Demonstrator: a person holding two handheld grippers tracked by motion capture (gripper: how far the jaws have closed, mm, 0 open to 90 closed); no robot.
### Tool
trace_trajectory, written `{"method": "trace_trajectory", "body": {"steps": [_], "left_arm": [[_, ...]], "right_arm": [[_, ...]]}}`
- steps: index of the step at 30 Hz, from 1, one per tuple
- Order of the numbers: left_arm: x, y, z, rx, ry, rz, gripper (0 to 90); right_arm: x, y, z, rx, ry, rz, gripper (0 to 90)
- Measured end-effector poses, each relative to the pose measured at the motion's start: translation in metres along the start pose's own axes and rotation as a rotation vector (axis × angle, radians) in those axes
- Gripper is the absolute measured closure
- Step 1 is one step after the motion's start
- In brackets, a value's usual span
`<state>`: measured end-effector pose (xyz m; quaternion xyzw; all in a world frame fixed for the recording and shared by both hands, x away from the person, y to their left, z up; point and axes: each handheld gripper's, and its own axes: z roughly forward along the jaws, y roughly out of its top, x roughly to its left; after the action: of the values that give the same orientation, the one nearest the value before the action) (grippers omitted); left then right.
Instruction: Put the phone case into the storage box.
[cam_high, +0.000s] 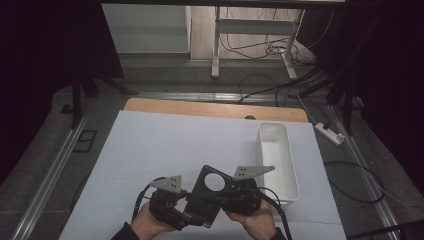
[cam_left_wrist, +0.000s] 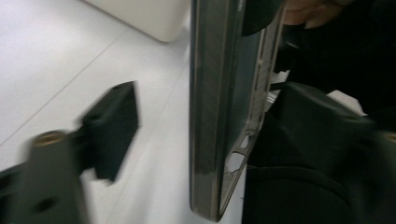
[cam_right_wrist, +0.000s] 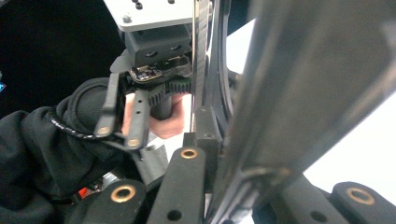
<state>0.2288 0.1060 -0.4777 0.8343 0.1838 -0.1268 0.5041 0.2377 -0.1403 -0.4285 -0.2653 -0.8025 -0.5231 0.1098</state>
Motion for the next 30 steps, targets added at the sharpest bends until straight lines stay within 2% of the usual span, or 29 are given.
{"method": "trace_trajectory", "body": {"steps": [8,13,15,17,22,24,26,30], "left_arm": [[0.003,-0.001,0.000,0.006,-0.106,-0.014,74.7],[0.007,-0.001,-0.001,-0.005,-0.195,-0.024,82.6],[0.007,0.000,-0.002,-0.007,-0.206,-0.018,84.4],[0.005,0.000,-0.002,-0.006,-0.205,-0.020,85.5],[0.004,0.000,-0.003,-0.001,-0.172,-0.010,85.8],[0.002,0.001,-0.004,-0.001,-0.142,0.001,85.9],[0.000,0.001,-0.006,-0.007,-0.106,0.000,85.9],[-0.001,0.000,-0.008,-0.010,-0.052,-0.007,85.8]], "right_arm": [[0.000,0.000,0.000,0.007,0.046,-0.013,85.8],[-0.001,0.000,-0.001,0.004,0.093,-0.007,85.7],[-0.001,0.001,-0.001,0.003,0.102,-0.005,85.6],[-0.001,0.001,-0.001,-0.001,0.121,-0.018,85.1],[0.000,0.001,-0.001,-0.002,0.100,-0.039,81.4],[0.001,0.002,-0.002,0.003,0.075,-0.042,76.6],[0.002,0.004,-0.004,0.002,0.029,-0.046,67.8],[0.002,0.007,-0.011,-0.036,-0.040,-0.035,53.2]]}}
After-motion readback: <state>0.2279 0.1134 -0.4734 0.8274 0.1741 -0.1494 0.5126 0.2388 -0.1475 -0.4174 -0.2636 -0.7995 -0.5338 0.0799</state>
